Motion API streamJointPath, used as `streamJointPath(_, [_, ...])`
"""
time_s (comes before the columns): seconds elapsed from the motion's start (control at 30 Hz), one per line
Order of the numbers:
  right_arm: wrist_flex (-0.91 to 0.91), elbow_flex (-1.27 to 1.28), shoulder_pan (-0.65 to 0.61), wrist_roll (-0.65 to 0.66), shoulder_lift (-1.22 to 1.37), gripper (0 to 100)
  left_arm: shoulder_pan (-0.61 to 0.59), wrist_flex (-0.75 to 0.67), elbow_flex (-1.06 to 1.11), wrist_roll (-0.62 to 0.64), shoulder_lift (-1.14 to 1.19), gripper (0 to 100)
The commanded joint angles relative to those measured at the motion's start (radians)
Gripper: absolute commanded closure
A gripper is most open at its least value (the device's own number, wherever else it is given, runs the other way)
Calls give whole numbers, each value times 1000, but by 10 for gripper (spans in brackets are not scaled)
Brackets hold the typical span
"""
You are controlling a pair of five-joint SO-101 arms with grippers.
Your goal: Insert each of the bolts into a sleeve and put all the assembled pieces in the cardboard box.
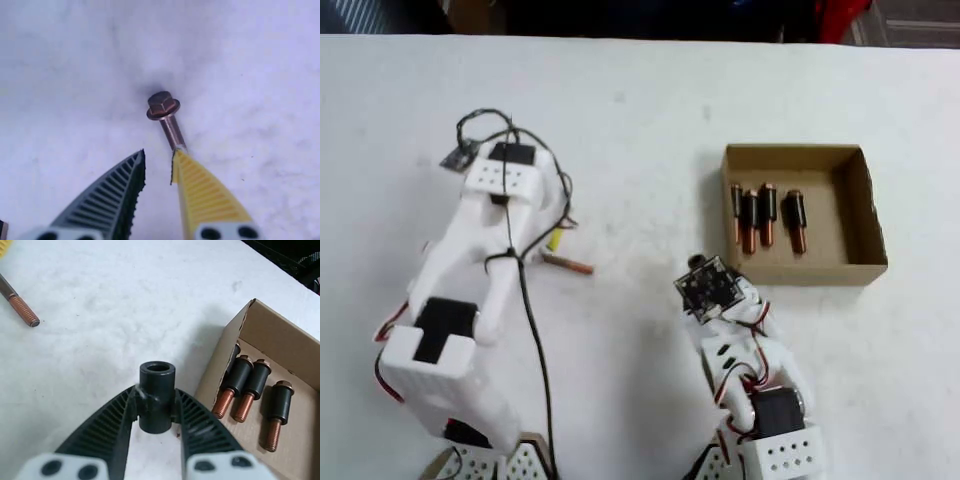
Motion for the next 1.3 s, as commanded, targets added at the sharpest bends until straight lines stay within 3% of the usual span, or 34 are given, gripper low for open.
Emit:
streamJointPath(0.0, [-25, -14, 4, 11, -12, 981, -8, -83, 26, 15, -8, 878])
streamJointPath(0.3, [-25, -14, 4, 11, -12, 981, -8, -115, 64, 15, -8, 878])
streamJointPath(0.83, [-22, -14, 4, 11, -12, 981, -61, -440, 284, 11, -8, 879])
streamJointPath(1.27, [-22, -14, 4, 11, -12, 981, -58, -445, 284, 9, -16, 884])
